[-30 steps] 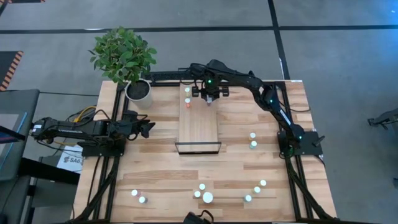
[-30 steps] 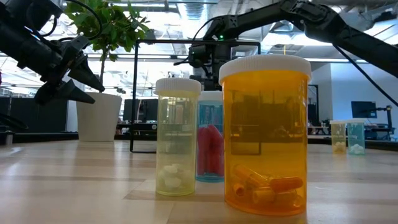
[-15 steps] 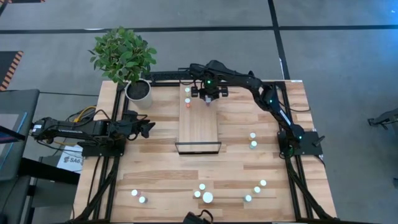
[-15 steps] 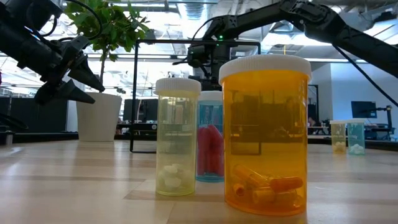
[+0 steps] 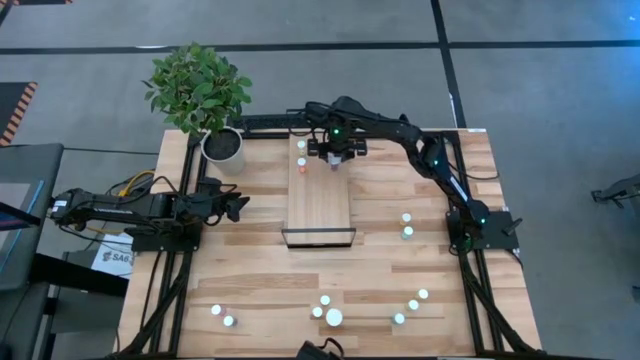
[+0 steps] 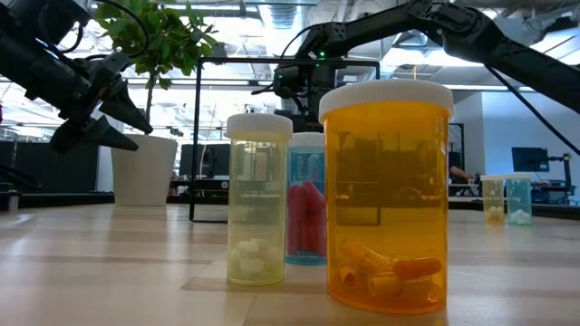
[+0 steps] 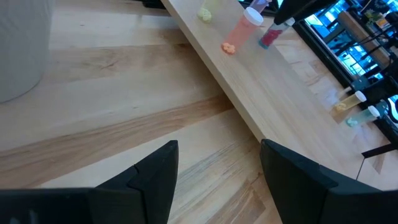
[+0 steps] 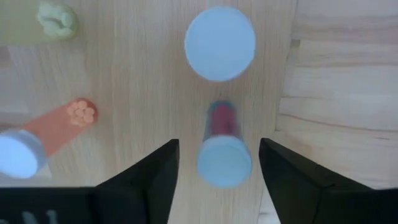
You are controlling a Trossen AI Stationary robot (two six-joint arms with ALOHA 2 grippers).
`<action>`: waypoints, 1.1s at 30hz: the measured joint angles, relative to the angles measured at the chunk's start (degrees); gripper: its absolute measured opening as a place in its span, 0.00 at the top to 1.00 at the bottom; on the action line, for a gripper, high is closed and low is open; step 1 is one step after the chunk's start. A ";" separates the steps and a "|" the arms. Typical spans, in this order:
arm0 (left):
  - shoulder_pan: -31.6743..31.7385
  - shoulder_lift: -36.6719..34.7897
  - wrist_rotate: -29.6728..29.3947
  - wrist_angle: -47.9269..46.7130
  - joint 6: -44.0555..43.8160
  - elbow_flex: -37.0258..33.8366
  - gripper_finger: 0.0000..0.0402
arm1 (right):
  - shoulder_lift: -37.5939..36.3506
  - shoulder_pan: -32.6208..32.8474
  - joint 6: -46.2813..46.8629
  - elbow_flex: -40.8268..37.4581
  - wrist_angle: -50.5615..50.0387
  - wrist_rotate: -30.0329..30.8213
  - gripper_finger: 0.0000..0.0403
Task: Pick and place medicine bottles onto shelf by color
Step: Put the yellow pill bottle on the shelf
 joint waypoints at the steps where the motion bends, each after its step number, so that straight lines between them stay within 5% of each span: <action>1: -0.01 0.02 0.00 -0.01 0.00 0.00 0.47 | -0.22 0.00 0.02 0.00 -0.13 -0.27 0.38; 19: 0.00 0.01 0.00 0.01 0.00 0.00 0.47 | -11.84 -0.24 -1.26 -2.56 -6.19 -0.42 0.35; 33: -0.01 0.02 0.02 0.01 0.00 0.00 0.47 | -30.25 -0.17 -1.02 -32.35 0.76 -2.15 0.35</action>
